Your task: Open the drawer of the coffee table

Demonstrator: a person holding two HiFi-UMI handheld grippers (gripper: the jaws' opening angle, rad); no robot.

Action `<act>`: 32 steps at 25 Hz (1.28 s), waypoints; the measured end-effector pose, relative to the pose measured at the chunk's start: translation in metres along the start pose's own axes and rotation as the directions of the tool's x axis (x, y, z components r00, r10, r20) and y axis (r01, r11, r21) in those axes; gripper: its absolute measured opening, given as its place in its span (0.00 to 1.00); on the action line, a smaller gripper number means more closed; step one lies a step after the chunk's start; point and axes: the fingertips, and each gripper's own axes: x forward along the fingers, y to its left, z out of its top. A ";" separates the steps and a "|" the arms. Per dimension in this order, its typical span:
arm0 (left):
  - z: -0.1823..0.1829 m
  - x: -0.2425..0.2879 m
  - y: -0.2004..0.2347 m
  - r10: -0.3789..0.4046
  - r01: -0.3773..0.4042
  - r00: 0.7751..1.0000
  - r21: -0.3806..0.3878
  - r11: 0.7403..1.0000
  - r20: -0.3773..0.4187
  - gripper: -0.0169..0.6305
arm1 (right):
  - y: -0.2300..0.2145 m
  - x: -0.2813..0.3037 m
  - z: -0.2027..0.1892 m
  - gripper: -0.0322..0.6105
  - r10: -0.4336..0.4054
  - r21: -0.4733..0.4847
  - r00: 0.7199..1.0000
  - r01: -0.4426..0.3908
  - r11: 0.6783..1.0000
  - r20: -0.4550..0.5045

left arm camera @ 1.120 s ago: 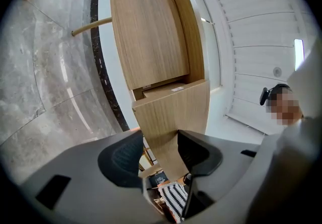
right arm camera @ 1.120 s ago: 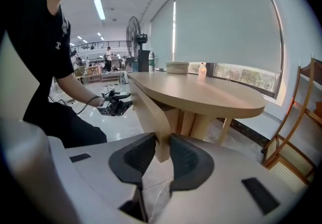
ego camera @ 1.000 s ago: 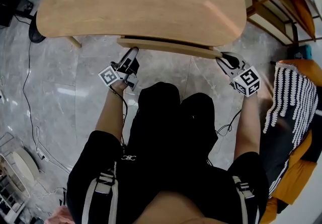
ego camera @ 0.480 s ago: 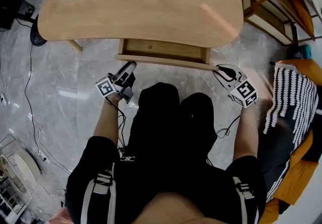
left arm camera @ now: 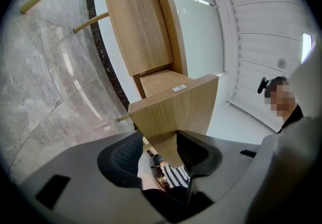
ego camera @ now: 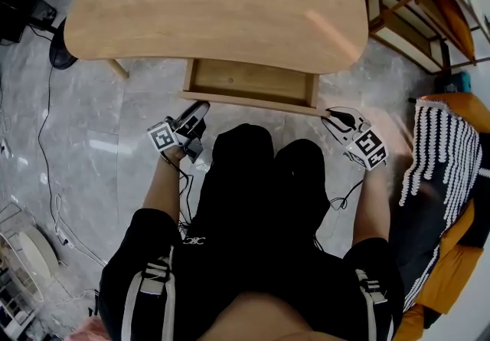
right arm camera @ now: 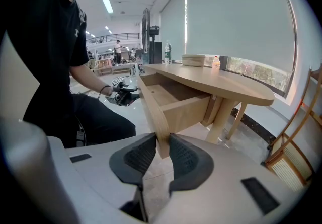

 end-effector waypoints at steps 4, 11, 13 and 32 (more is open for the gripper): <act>-0.002 -0.003 0.004 0.006 -0.006 1.000 0.000 1.000 -0.005 0.37 | 0.004 0.004 -0.003 0.21 -0.012 -0.009 1.000 0.011 1.000 -0.018; -0.005 -0.007 0.018 0.020 -0.019 0.999 0.036 0.999 -0.032 0.38 | 0.005 0.007 -0.005 0.22 -0.038 0.019 0.999 0.038 0.999 -0.005; -0.004 -0.006 0.017 0.019 -0.017 0.999 0.041 0.999 -0.032 0.38 | 0.004 0.006 -0.005 0.23 -0.044 0.036 0.999 0.044 0.998 0.006; 0.094 -0.075 -0.042 0.510 -0.432 0.851 0.721 0.542 0.126 0.12 | -0.019 -0.064 0.092 0.07 -0.346 0.268 0.888 0.269 0.925 0.303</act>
